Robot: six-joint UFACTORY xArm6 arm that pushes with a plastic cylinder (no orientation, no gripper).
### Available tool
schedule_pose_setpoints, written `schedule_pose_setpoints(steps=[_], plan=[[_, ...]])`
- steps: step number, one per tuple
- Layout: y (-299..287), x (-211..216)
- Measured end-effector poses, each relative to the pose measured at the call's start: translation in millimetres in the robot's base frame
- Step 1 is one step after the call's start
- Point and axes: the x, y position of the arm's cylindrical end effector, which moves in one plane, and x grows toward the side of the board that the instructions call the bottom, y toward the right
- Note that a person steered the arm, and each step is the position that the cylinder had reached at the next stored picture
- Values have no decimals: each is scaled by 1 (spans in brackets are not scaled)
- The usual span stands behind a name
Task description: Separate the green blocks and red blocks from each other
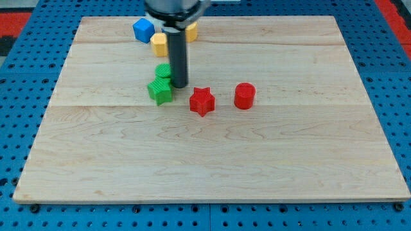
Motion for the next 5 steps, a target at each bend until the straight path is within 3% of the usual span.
schedule_pose_setpoints(steps=[2,3,4,5], plan=[[-5,-24],[-18,14],[-44,19],[-26,18]])
